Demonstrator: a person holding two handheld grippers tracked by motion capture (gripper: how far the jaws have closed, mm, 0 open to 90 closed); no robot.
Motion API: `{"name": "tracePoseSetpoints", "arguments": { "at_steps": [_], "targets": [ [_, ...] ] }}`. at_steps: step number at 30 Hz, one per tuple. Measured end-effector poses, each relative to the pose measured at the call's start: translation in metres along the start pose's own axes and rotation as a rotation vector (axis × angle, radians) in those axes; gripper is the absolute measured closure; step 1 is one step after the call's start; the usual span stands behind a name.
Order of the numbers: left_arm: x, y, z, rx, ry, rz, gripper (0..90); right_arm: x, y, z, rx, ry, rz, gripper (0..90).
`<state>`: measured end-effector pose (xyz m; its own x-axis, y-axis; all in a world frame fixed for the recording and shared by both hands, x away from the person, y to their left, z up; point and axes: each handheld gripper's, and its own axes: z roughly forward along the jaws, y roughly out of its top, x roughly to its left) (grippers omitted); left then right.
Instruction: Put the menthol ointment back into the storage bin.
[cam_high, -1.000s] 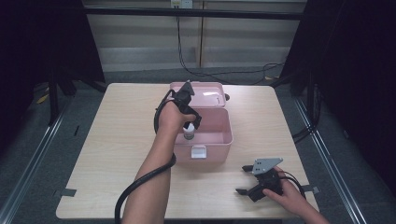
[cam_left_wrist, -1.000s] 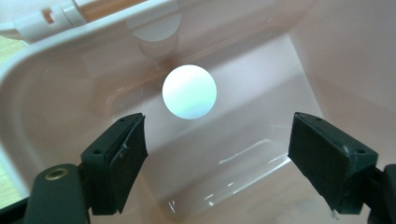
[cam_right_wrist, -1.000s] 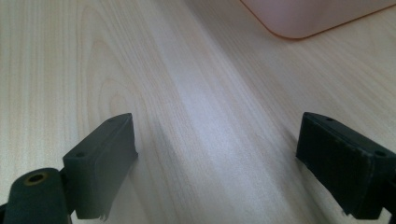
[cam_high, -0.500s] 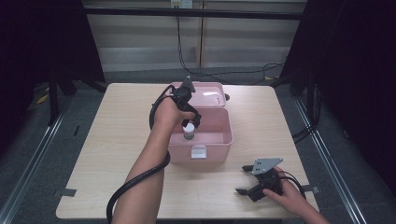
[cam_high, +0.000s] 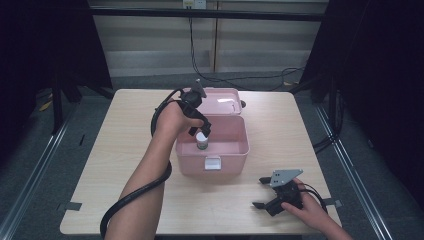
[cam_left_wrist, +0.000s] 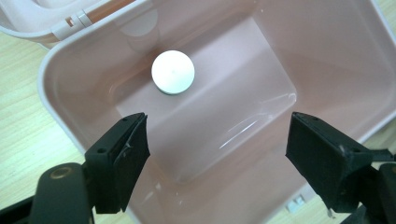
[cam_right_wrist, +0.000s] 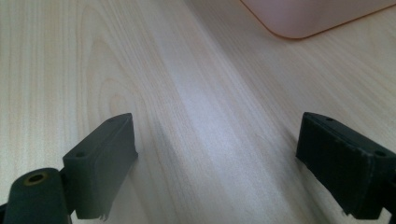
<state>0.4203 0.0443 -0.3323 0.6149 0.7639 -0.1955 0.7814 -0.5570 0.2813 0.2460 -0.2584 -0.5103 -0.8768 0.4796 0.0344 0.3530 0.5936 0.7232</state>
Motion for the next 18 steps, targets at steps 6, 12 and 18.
{"name": "tracePoseSetpoints", "arguments": {
  "at_steps": [6,12,18],
  "targets": [
    [-0.002,-0.003,-0.009,0.006,-0.003,0.022,20.6,0.0,0.0,0.0,0.0,0.0,0.0,11.2],
    [-0.003,-0.008,-0.016,0.01,-0.015,0.043,20.6,0.0,0.0,0.0,0.0,0.0,0.0,11.2],
    [-0.002,-0.013,-0.022,0.007,-0.009,0.054,20.6,0.0,0.0,0.0,0.0,0.0,0.0,11.2]
  ]
}}
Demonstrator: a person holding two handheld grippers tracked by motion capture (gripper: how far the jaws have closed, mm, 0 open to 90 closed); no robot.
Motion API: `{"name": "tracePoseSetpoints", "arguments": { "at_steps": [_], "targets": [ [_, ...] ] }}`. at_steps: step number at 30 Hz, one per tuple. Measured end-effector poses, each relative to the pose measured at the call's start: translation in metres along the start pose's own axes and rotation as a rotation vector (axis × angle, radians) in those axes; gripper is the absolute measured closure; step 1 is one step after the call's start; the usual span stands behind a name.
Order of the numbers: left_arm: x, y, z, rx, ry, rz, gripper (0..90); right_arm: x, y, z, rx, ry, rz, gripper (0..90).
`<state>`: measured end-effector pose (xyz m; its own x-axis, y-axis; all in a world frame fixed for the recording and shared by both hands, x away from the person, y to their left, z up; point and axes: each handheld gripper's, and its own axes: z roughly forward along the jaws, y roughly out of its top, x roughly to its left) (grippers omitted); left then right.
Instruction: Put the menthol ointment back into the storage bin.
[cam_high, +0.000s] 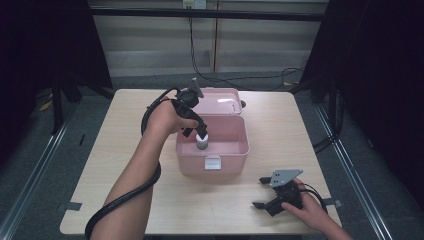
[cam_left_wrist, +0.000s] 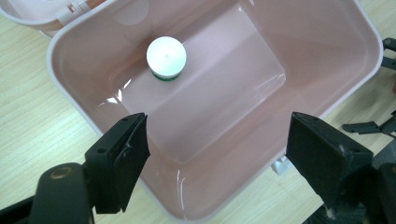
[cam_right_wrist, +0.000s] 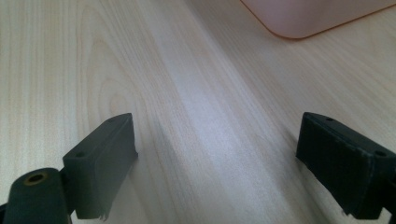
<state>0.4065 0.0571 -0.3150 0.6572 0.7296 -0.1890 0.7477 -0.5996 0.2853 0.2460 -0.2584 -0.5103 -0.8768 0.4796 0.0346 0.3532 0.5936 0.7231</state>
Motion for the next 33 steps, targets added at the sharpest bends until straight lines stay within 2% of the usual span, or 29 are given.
{"name": "tracePoseSetpoints", "arguments": {
  "at_steps": [8,12,33],
  "targets": [
    [0.008,-0.012,-0.012,-0.022,0.005,-0.003,20.6,0.0,0.0,0.0,-0.001,0.0,0.0,11.2],
    [0.013,-0.018,-0.017,-0.017,0.007,-0.01,20.6,0.0,0.0,0.0,-0.001,0.0,0.0,11.2],
    [0.035,-0.056,-0.031,-0.034,0.006,-0.04,20.7,0.0,0.0,0.0,-0.001,0.0,0.0,11.2]
  ]
}}
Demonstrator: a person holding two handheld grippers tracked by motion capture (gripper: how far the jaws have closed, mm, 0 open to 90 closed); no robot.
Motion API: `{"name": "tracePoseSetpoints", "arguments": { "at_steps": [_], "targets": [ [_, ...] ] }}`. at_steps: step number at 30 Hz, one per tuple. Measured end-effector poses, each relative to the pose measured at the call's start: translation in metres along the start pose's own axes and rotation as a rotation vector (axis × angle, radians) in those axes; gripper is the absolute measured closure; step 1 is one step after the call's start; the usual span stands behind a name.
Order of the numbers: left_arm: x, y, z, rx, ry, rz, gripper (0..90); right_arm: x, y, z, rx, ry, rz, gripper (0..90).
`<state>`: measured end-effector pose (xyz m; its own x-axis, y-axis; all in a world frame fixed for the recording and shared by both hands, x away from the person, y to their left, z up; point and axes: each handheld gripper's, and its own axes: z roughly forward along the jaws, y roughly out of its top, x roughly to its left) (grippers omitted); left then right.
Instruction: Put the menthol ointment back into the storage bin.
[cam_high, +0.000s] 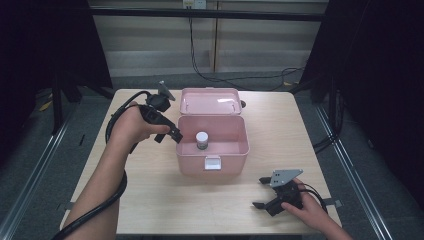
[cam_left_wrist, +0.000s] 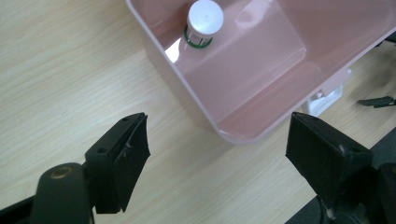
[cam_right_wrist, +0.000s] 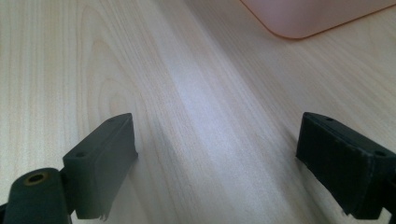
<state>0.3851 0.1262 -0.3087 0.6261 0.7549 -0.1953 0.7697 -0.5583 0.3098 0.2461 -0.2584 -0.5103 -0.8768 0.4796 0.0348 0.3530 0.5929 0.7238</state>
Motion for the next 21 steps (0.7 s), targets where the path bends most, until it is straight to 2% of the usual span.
{"name": "tracePoseSetpoints", "arguments": {
  "at_steps": [7,13,15,21],
  "targets": [
    [0.007,-0.015,0.004,-0.007,0.003,-0.021,20.9,0.0,0.0,0.0,-0.002,-0.001,0.001,11.2],
    [0.012,-0.027,0.01,-0.011,-0.008,-0.015,21.0,0.0,0.0,0.0,-0.002,-0.001,0.001,11.2],
    [0.013,-0.031,0.013,-0.01,-0.008,-0.026,21.0,0.0,0.0,0.0,-0.002,0.0,0.001,11.2],
    [0.017,-0.04,0.021,-0.015,-0.015,-0.025,21.0,0.0,0.0,0.0,-0.002,-0.001,-0.001,11.2]
  ]
}}
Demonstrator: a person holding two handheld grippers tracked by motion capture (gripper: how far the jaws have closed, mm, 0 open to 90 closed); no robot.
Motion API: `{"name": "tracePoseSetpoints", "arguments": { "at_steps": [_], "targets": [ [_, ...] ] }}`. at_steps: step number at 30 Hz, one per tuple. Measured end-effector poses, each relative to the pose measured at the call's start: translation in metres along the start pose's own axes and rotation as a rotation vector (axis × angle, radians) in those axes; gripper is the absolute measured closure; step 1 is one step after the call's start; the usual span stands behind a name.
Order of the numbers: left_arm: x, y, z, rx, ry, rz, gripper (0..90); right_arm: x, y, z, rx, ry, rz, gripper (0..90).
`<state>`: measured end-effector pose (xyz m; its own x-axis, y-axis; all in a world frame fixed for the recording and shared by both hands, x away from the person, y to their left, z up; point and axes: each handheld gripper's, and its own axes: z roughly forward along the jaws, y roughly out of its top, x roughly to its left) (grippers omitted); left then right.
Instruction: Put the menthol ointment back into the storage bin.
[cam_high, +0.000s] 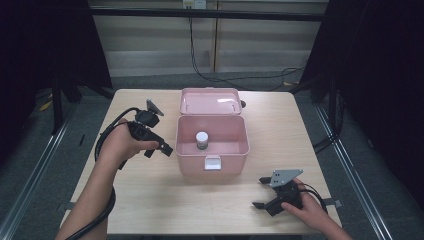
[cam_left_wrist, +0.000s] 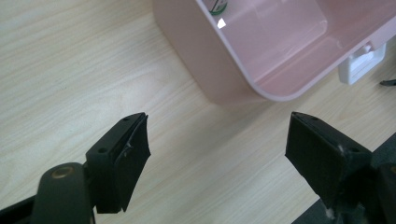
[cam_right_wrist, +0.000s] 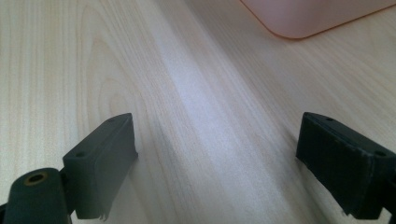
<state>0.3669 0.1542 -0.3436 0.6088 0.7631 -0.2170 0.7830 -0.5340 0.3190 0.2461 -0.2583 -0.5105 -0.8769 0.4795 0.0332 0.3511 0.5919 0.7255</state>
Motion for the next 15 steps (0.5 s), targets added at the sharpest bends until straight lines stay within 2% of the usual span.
{"name": "tracePoseSetpoints", "arguments": {
  "at_steps": [6,15],
  "targets": [
    [0.001,-0.009,0.01,-0.011,-0.006,0.0,21.0,0.0,0.0,0.0,0.0,0.0,0.001,11.2],
    [0.011,-0.025,0.029,-0.014,-0.009,-0.004,21.0,0.0,0.0,0.0,0.002,0.001,0.004,11.2]
  ]
}}
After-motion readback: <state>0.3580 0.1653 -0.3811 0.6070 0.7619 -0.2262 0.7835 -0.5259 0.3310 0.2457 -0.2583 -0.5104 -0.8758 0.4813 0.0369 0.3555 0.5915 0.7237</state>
